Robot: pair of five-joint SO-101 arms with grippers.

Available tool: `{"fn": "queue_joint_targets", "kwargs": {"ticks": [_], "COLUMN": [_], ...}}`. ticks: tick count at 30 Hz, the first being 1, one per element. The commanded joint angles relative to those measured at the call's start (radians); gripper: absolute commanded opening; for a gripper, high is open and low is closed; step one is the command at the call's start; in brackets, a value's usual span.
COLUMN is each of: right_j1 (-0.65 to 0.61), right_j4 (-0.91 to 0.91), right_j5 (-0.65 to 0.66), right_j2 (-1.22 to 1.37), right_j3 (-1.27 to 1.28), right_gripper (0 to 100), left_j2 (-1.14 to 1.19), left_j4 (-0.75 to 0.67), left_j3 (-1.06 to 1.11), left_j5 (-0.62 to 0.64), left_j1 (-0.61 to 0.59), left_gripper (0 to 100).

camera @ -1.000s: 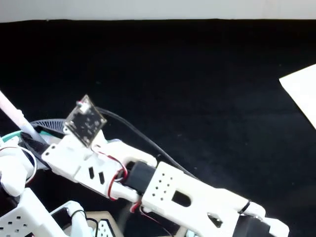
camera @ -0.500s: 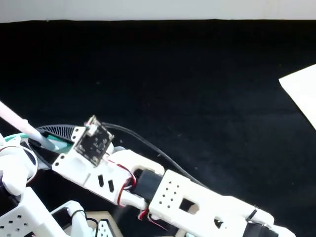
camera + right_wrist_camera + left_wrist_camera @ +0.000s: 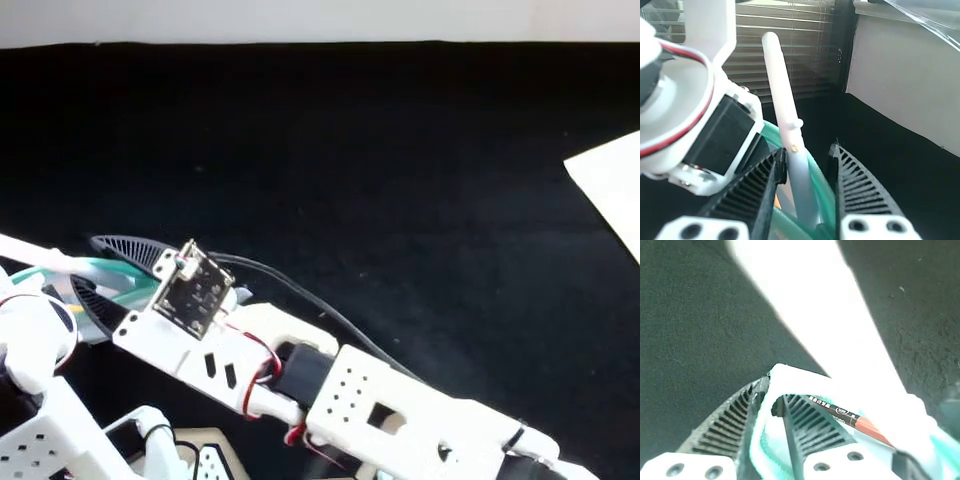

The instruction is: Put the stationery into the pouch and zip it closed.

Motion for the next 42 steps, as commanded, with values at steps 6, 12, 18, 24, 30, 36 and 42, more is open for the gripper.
{"fn": "queue_joint_targets", "kwargs": {"ticks": [6, 12, 18, 24, 30, 36, 42], "right_j1": [0.03, 0.045, 0.045, 0.084, 0.239, 0.39, 0.464], "right_j4": [0.007, 0.093, 0.147, 0.147, 0.148, 0.377, 0.816], "right_j5": [0.003, 0.002, -0.126, -0.166, -0.167, -0.167, -0.103], "right_j2": [-0.071, -0.093, -0.177, -0.213, -0.217, -0.219, -0.217], "right_j3": [0.005, -0.005, -0.005, 0.002, -0.019, -0.104, -0.318], "right_gripper": [13.9, 13.9, 13.9, 13.9, 13.9, 14.2, 14.2], "left_j2": [0.022, 0.022, 0.028, 0.022, 0.022, 0.022, 0.022], "left_j4": [0.021, 0.021, 0.021, 0.023, 0.025, 0.021, 0.021], "left_j3": [0.084, 0.085, 0.085, 0.085, 0.085, 0.085, 0.085], "left_j5": [0.006, 0.006, 0.006, 0.006, 0.008, 0.008, 0.008], "left_j1": [0.013, 0.013, 0.013, 0.013, 0.013, 0.013, 0.013], "left_gripper": [1, 1, 1, 1, 1, 1, 1]}}
